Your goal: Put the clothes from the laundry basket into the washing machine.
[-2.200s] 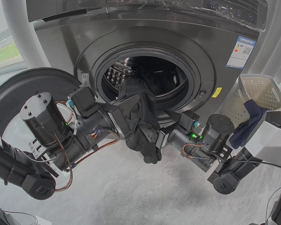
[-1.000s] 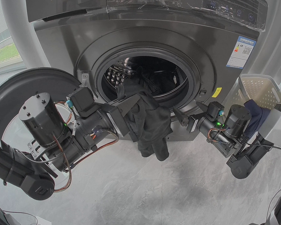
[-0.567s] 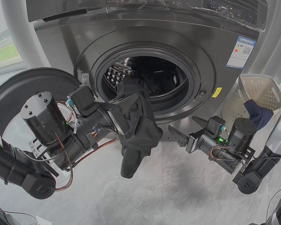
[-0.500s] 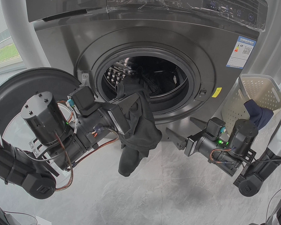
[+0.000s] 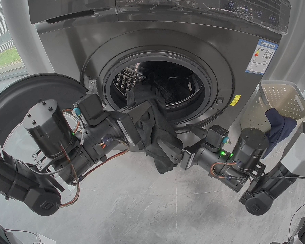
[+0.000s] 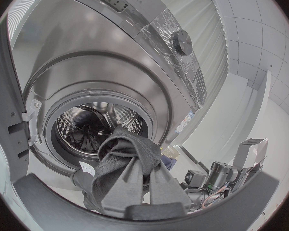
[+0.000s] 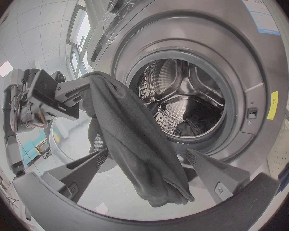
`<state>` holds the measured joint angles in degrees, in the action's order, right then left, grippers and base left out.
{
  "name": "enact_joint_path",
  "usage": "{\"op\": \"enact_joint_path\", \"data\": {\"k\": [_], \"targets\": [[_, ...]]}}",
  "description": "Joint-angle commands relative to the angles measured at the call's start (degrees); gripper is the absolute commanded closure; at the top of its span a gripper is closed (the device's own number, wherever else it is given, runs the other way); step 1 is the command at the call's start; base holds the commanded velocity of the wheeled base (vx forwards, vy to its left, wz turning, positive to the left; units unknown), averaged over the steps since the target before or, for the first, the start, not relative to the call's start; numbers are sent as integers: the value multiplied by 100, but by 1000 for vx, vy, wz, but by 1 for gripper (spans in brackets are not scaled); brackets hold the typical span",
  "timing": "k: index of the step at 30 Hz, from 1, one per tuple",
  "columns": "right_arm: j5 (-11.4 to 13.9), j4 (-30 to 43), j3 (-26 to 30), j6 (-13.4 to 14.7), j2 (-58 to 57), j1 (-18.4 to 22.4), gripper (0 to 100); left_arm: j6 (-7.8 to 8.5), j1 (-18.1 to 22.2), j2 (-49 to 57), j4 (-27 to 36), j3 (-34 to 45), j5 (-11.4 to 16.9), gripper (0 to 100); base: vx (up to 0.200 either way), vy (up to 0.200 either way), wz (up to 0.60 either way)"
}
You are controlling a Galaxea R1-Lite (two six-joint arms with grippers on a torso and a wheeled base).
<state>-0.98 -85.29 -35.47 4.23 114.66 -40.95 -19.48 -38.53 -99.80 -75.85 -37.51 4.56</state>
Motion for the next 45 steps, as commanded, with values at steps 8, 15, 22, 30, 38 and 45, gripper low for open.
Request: {"op": "enact_joint_path", "data": {"k": [8,15,22,30,38,45], "targets": [[-43,-58,-1163,16,1005,-1,0,-3,-40,40,-9,42,1,100,0,0,0],[-52,-67,-1014,69,610,-18,100,-3,4,-39,-18,130,10,100,0,0,0],[-8,-67,-337,60,-120,-36,100,6,180,-127,0,165,54,100,0,0,0],[1,-76,383,78,-674,-89,100,-12,329,-162,44,183,71,0,0,0,0],[-8,-58,383,104,-823,-115,100,23,355,-180,-53,877,98,0,0,0,0],[-34,-67,375,139,-823,-168,100,-12,373,-505,-193,1352,151,0,0,0,0]]}}
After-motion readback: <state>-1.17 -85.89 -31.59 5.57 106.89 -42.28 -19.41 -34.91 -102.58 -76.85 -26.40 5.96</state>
